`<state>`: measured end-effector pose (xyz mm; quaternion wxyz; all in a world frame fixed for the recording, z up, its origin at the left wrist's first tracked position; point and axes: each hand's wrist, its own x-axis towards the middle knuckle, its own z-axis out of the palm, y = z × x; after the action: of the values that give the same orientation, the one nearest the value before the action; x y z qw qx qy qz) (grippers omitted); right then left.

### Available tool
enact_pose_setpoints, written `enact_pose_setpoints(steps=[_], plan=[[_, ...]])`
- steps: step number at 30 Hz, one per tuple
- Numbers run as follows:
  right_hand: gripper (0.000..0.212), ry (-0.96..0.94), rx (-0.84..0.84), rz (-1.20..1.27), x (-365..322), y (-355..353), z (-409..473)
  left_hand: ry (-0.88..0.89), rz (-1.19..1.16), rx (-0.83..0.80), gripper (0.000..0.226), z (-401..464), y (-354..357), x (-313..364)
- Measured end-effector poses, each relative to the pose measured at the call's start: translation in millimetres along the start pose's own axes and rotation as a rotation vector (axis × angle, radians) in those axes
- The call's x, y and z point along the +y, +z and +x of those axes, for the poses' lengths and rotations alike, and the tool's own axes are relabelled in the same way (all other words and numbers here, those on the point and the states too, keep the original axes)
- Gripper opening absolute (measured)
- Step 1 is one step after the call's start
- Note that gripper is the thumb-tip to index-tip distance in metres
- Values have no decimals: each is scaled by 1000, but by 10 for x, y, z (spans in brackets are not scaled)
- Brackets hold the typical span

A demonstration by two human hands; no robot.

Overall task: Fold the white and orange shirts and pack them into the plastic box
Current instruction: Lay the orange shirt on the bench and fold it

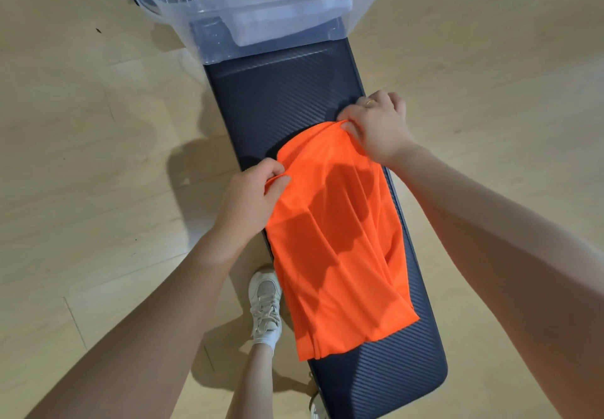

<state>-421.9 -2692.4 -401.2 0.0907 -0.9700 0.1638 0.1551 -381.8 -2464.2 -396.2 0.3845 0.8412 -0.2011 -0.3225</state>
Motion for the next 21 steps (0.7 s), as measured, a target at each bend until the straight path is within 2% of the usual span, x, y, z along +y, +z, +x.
enact_pose_setpoints(steps=[3, 6, 8, 10, 11, 13, 16, 19, 21], plan=[[29, -12, -87, 92, 199, -120, -80, 36, -128, -190, 8, -28, 10, 98], [41, -35, -208, 207, 423, -300, -119, 24, -186, -258, 19, 4, 3, 222], [31, -9, -227, 435, 529, -405, -109, -17, -332, -244, 20, 36, -2, 269], [16, 99, -287, 730, 548, -464, -96, -110, -492, -268, 22, 74, -5, 274], [14, 164, -294, 815, 540, -455, -77, -145, -497, -272, 21, 93, 6, 258], [13, 228, -249, 773, 516, -331, -4, -151, -283, -196, 19, 161, 31, 180], [18, 195, -133, 387, 451, -77, 67, -148, 105, -3, 20, 256, 65, 80], [21, 213, 17, 411, 337, 69, 52, -97, 204, 97, 26, 271, 117, 23], [28, 281, 182, 455, 265, 116, -40, -43, 244, 150, 27, 250, 155, 7]])
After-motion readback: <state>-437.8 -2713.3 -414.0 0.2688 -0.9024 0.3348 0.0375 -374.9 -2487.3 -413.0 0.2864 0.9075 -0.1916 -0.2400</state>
